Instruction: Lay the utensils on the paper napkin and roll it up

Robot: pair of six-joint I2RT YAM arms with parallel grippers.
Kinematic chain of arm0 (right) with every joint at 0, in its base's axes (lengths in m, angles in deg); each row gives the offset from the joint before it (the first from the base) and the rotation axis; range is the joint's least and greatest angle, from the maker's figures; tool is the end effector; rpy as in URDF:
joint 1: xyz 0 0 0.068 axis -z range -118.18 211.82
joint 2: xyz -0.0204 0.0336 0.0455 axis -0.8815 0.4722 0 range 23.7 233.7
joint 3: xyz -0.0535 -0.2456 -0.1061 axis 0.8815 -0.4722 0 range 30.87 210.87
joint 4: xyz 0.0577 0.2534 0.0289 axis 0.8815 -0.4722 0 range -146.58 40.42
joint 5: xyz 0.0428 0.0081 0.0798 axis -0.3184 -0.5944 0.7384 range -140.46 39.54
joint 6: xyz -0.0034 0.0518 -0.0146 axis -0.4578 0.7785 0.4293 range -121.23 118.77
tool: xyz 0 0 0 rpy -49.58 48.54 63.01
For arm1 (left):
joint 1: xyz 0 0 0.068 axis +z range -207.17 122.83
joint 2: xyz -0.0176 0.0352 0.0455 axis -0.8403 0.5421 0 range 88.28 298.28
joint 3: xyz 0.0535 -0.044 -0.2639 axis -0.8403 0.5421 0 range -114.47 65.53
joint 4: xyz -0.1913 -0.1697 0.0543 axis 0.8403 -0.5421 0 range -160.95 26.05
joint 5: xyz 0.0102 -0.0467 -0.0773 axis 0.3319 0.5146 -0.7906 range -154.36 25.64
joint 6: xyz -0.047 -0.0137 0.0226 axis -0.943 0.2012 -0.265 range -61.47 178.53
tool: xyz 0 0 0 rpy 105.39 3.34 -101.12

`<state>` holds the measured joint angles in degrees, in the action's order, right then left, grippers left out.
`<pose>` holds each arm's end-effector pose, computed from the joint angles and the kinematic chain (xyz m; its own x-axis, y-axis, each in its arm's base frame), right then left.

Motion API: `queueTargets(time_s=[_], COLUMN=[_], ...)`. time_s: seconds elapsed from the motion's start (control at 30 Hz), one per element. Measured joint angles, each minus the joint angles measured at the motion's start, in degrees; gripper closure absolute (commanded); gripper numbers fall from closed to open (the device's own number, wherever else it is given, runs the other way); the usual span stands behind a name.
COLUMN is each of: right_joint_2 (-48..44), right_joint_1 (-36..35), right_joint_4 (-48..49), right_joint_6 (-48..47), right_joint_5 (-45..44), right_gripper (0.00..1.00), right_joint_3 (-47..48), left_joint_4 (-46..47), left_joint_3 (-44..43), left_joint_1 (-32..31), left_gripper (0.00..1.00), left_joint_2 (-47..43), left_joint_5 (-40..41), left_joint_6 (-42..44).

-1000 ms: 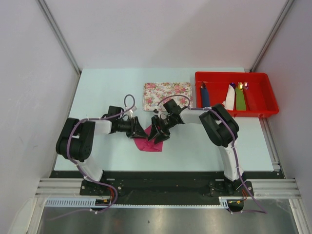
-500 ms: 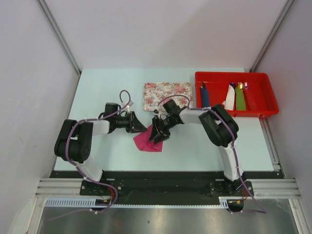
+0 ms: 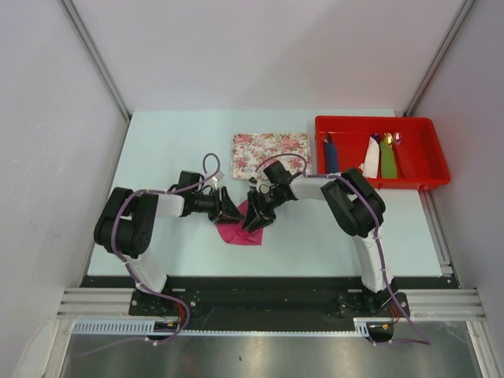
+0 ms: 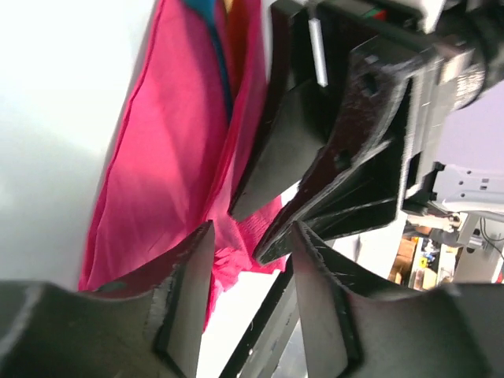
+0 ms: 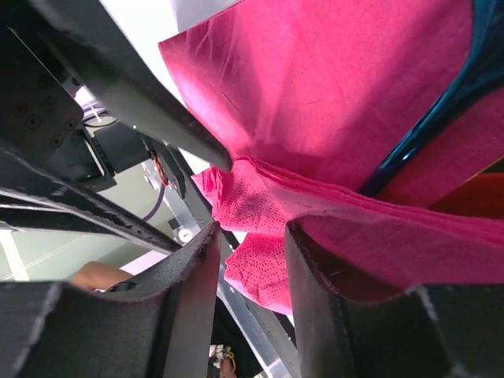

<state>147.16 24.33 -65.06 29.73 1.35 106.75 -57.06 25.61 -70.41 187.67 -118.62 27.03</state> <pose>0.3152 0.2769 0.1077 -0.9455 -0.3244 -0.0279 -0.2010 0.5140 0.8339 0.2823 -0.0962 0.1181 -0.9799 -0.0831 -0.1811 0.1193 0.4835 -0.8672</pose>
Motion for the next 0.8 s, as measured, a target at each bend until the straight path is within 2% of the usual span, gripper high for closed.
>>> queueTargets(time_s=[0.33,0.67,0.8], right_joint_2=[0.00,0.00,0.00], right_joint_1=[0.02,0.11,0.11], right_joint_4=[-0.02,0.22,0.85], right_joint_6=[-0.17,-0.61,-0.59], right_joint_5=[-0.42,-0.81,-0.55], right_gripper=[0.62,0.64,0.65], right_joint_3=[-0.04,-0.26,-0.63], left_joint_4=[-10.84,-14.80,-14.99], left_joint_3=[-0.79,-1.29,-1.57], left_joint_1=[-0.04,-1.16,-1.55], left_gripper=[0.48,0.46,0.49], left_joint_2=[-2.71,-2.71,-2.71], left_joint_5=[4.09,6.23,6.47], left_joint_6=[5.16,6.69,6.64])
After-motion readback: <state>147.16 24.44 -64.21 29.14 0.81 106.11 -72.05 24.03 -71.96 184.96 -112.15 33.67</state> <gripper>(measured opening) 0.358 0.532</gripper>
